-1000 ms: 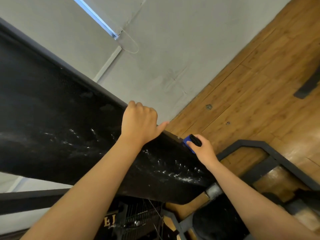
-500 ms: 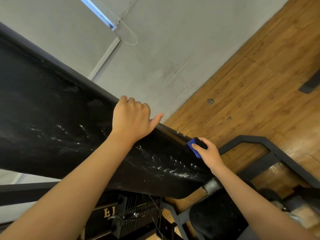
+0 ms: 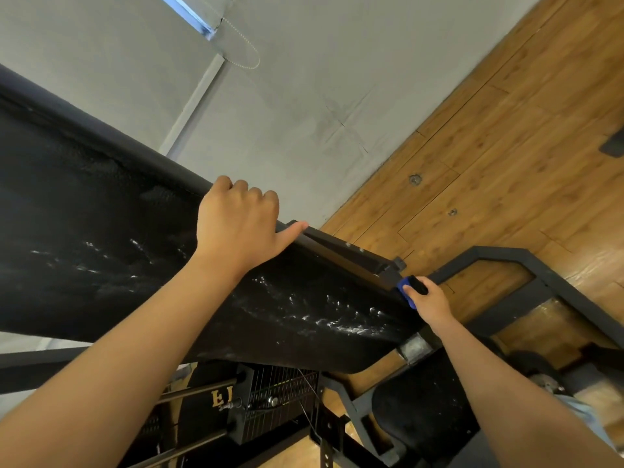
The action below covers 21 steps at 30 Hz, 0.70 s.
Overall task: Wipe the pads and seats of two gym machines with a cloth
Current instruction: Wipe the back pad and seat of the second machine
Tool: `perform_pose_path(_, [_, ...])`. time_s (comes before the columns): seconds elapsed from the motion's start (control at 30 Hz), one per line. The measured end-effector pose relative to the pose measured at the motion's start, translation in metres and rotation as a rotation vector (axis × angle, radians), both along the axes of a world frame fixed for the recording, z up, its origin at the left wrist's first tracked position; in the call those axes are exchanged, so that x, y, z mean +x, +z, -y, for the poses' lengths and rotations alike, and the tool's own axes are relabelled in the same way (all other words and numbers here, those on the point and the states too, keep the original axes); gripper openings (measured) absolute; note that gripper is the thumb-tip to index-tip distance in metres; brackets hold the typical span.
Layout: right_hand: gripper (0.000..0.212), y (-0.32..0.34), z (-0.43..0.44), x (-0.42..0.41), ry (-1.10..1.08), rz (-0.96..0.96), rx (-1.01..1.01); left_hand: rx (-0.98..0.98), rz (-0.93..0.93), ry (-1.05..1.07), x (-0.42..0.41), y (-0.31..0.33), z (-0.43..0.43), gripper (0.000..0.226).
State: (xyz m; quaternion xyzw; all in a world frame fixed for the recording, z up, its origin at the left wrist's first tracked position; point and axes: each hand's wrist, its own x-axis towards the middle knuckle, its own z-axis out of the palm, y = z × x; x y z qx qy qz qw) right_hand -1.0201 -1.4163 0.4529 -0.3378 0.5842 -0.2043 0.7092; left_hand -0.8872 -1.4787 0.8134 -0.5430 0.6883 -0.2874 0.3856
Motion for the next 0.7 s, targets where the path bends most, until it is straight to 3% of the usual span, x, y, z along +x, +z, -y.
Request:
perform_pose_path(0.17, [0.032, 0.014, 0.01, -0.001, -0.029, 0.242, 0.128, 0.009, -0.003, 0.021, 0.0, -0.001, 0.0, 0.07])
perform_pose_path(0.27, [0.033, 0.011, 0.014, -0.004, 0.006, 0.286, 0.132, 0.01, -0.004, 0.022, -0.001, -0.001, 0.0, 0.069])
perform_pose_path(0.4, [0.037, -0.011, 0.015, -0.006, 0.027, 0.229, 0.182, 0.002, -0.015, 0.028, -0.001, -0.001, 0.001, 0.068])
perform_pose_path(0.7, [0.038, -0.044, 0.009, -0.006, 0.18, -0.026, 0.077, 0.004, -0.038, 0.038, -0.001, 0.0, 0.002, 0.067])
